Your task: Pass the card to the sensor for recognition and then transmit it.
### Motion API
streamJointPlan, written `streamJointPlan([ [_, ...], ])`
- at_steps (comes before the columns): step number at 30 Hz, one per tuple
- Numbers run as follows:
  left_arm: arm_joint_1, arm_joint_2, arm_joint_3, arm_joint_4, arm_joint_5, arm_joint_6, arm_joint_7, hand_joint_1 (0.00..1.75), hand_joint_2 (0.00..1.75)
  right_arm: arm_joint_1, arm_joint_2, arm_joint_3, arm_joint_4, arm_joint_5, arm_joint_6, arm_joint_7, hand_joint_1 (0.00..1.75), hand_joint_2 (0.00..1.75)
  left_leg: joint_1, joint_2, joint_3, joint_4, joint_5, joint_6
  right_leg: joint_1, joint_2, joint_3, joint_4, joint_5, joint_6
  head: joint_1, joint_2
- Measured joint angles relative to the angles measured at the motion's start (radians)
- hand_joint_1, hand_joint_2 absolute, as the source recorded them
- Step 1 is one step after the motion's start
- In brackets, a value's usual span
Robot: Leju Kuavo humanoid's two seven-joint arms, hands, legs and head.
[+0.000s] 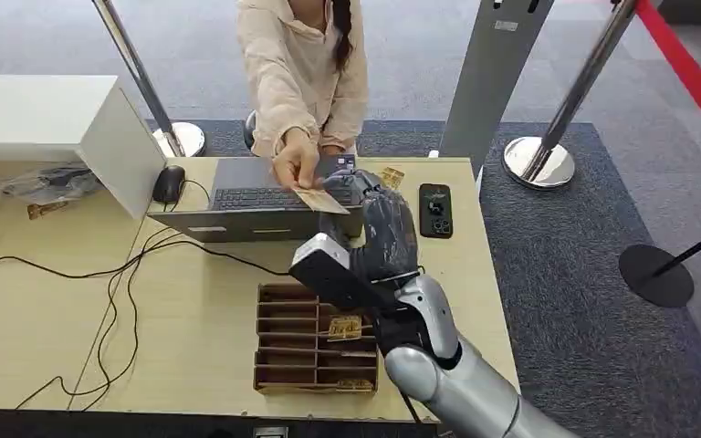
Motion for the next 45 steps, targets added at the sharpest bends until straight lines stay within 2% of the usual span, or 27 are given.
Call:
streamJointPlan([
  [27, 0.0, 0.0, 0.0, 0.0, 0.005, 0.002, 0.0, 0.0, 0.0, -0.002, 0.004, -0.014, 0.006, -0.004, 0.0, 0.013, 1.75, 1.75, 0.0, 0.0, 0.0, 0.0, 0.0, 0.0, 0.0, 0.0, 0.0, 0.0, 0.0, 0.0, 0.0, 0.0],
  [31, 0.0, 0.0, 0.0, 0.0, 0.005, 0.002, 0.0, 0.0, 0.0, -0.01, -0.002, -0.019, 0.005, 0.029, -0.011, 0.034, 1.75, 1.75, 0.0, 0.0, 0.0, 0.0, 0.0, 0.0, 0.0, 0.0, 0.0, 0.0, 0.0, 0.0, 0.0, 0.0],
  [35, 0.001, 0.001, 0.0, 0.0, 0.004, 0.002, 0.0, 0.0, 0.0, -0.026, -0.033, -0.045, -0.003, 0.118, -0.01, 0.095, 1.75, 1.75, 0.0, 0.0, 0.001, 0.0, 0.0, 0.0, 0.0, 0.0, 0.0, 0.0, 0.0, 0.0, 0.0, 0.0],
  [38, 0.001, 0.002, 0.0, 0.0, 0.007, 0.002, 0.0, 0.0, 0.0, -0.029, -0.068, -0.071, -0.004, 0.136, 0.022, 0.125, 1.75, 1.75, 0.0, 0.0, 0.001, 0.0, 0.0, 0.0, 0.0, 0.0, 0.0, 0.0, 0.0, 0.0, 0.0, 0.0],
  [45, 0.002, 0.003, 0.0, 0.0, 0.02, 0.001, 0.001, 0.0, 0.0, -0.004, -0.147, -0.127, -0.005, 0.146, 0.08, 0.149, 1.75, 1.75, 0.0, 0.0, 0.001, 0.0, 0.0, 0.0, 0.0, 0.0, 0.0, 0.0, 0.0, 0.0, 0.0, 0.0],
])
